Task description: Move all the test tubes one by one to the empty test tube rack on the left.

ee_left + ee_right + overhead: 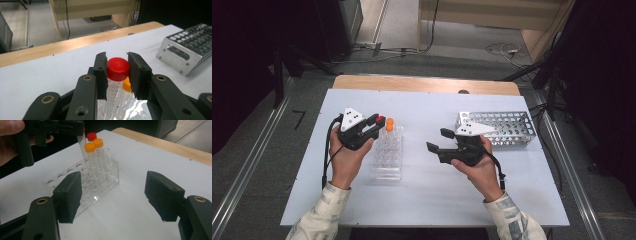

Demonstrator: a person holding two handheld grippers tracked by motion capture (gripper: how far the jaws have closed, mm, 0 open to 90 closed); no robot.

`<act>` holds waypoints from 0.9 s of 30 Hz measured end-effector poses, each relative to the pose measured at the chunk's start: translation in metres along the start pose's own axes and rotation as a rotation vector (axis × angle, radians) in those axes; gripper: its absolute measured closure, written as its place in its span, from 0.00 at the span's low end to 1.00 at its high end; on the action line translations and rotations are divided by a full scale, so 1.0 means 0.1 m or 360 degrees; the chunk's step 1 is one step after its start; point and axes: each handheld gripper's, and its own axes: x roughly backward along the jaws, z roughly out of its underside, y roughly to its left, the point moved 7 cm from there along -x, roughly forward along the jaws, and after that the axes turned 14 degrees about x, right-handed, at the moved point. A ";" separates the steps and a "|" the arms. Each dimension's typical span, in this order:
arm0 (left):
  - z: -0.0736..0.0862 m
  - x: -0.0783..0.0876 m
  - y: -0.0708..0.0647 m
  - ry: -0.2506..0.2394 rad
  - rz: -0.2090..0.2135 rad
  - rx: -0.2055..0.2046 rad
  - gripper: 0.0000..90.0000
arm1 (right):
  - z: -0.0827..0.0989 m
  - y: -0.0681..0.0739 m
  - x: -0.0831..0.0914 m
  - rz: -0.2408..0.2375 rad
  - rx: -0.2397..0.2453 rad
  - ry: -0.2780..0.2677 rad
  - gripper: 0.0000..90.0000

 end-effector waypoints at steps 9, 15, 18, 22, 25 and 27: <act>0.03 -0.01 0.00 0.0047 0.0005 0.0027 0.75 | 0.00 0.00 -0.01 -0.0003 -0.0002 0.0004 0.32; 0.00 0.04 -0.02 0.0049 0.0056 0.0075 0.70 | 0.03 -0.01 -0.03 -0.0009 -0.0012 0.0028 0.30; -0.01 0.07 -0.04 0.0074 0.0105 0.0127 0.63 | 0.05 -0.03 -0.04 -0.0002 -0.0022 0.0036 0.30; -0.02 0.11 -0.09 0.0079 0.0144 0.0148 0.50 | 0.09 -0.07 -0.05 0.0009 -0.0029 0.0051 0.30; -0.01 0.14 -0.12 0.0105 0.0175 0.0168 0.41 | 0.13 -0.11 -0.04 0.0021 -0.0043 0.0064 0.30; 0.01 0.16 -0.12 0.0116 0.0186 0.0178 0.35 | 0.16 -0.14 -0.03 0.0029 -0.0051 0.0071 0.30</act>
